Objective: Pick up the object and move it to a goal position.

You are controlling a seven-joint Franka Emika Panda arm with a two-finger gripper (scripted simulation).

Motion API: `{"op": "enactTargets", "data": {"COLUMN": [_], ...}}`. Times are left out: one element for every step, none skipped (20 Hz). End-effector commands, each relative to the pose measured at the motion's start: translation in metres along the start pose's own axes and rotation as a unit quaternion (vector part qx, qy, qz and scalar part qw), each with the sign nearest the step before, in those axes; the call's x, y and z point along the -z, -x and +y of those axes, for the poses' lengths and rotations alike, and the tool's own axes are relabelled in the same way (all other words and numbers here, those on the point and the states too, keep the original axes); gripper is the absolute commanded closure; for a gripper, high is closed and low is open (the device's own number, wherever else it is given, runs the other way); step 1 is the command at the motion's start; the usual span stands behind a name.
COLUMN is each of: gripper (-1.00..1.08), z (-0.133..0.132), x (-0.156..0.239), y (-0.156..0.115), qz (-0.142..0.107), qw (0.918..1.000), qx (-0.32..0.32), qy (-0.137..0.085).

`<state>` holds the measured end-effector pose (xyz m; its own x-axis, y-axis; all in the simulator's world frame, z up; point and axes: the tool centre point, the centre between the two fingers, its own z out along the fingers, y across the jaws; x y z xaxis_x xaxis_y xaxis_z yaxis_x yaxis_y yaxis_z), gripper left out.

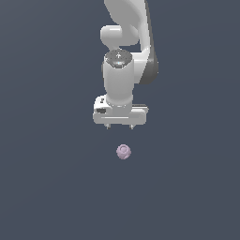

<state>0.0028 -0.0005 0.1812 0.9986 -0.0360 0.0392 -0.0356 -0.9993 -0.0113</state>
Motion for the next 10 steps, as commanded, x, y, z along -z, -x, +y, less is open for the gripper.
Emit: {"op": "enactTargets", "data": {"gripper": [-0.92, -0.92, -0.92, -0.92, -0.92, -0.92, -0.92, -0.92, -0.92, -0.92], "z": [0.000, -0.001, -0.003, -0.007, -0.012, -0.017, -0.022, -0.026, -0.029, -0.030], "x": [0.000, 0.000, -0.001, -0.002, -0.003, -0.004, -0.005, -0.006, -0.006, -0.006], "y": [0.000, 0.000, 0.001, 0.002, 0.004, 0.006, 0.008, 0.010, 0.011, 0.012], "qz": [0.000, 0.000, -0.002, -0.004, -0.007, -0.010, -0.013, -0.015, -0.017, -0.018], "qw": [1.0000, 1.0000, 1.0000, 1.0000, 0.9999, 0.9998, 0.9997, 0.9996, 0.9996, 0.9995], "qx": [0.000, 0.001, 0.003, 0.006, 0.010, 0.014, 0.018, 0.020, 0.021, 0.021], "qy": [0.000, 0.000, -0.001, -0.003, -0.005, -0.008, -0.010, -0.012, -0.013, -0.014]}}
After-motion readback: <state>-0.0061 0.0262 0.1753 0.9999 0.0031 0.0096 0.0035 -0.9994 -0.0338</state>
